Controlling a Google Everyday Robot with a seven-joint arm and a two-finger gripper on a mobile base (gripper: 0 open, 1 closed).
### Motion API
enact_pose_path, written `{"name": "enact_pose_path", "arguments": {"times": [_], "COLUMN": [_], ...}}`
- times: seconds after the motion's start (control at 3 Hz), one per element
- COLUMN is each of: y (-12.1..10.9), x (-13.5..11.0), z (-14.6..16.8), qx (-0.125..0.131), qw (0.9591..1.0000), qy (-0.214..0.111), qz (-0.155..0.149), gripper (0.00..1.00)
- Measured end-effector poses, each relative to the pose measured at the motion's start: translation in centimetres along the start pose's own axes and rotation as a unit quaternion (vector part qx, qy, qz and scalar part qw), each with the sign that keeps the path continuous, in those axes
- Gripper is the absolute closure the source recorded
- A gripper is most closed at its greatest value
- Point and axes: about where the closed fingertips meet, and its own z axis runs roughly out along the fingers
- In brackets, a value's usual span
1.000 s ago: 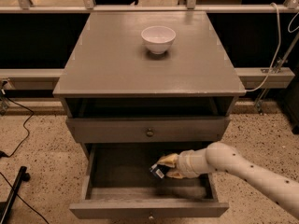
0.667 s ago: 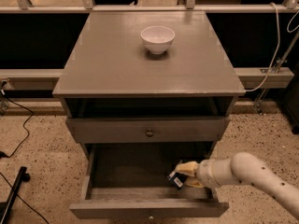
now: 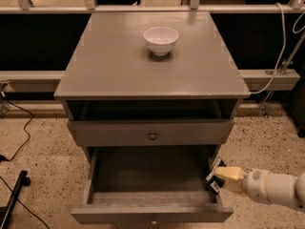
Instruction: Pick rxbar blueberry from middle drawer and place on counter
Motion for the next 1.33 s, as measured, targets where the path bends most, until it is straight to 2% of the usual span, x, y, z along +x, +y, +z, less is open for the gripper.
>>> {"name": "enact_pose_path", "arguments": {"times": [0.33, 0.67, 1.0, 1.33], "y": [-2.9, -6.8, -13.5, -19.1], "x": [0.6, 1.7, 4.3, 6.2], "z": [-7.6, -13.5, -18.9, -20.2], "qx": [0.008, -0.014, -0.055, -0.075], "qw": [0.9976, 0.9921, 0.9828, 0.9771], "qy": [0.058, 0.101, 0.131, 0.13], "qz": [-0.036, -0.073, -0.118, -0.15], "gripper": [1.0, 1.0, 1.0, 1.0]}}
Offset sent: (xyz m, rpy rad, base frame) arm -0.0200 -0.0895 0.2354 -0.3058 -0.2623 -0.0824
